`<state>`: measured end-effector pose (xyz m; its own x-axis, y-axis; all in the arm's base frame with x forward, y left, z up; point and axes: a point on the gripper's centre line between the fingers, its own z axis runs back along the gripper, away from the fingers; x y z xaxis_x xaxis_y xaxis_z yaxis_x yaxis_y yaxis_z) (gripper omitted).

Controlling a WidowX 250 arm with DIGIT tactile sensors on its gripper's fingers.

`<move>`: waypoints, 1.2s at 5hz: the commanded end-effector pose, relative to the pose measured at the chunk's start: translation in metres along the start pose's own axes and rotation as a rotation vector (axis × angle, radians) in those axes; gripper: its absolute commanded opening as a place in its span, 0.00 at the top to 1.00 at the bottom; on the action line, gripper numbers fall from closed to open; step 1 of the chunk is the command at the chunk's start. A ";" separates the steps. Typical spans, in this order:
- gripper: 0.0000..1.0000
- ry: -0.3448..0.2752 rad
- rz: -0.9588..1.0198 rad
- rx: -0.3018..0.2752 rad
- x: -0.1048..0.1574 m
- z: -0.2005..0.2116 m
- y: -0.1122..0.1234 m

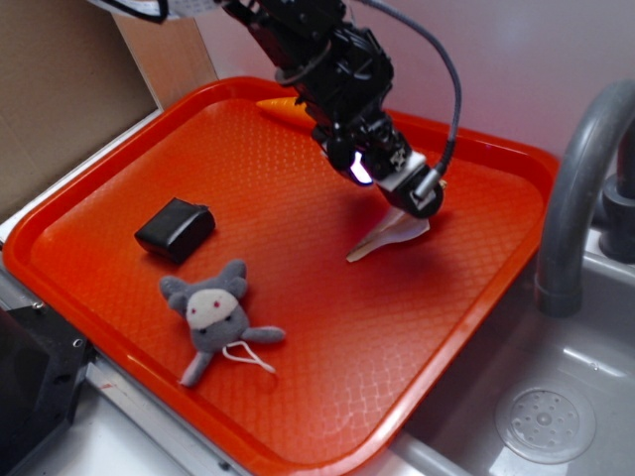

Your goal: Grab the shell.

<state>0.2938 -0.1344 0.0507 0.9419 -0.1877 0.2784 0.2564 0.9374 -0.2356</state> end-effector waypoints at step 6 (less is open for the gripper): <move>1.00 0.058 -0.119 0.164 0.006 0.064 -0.002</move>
<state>0.2776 -0.1173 0.0926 0.9307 -0.3210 0.1756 0.3333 0.9418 -0.0446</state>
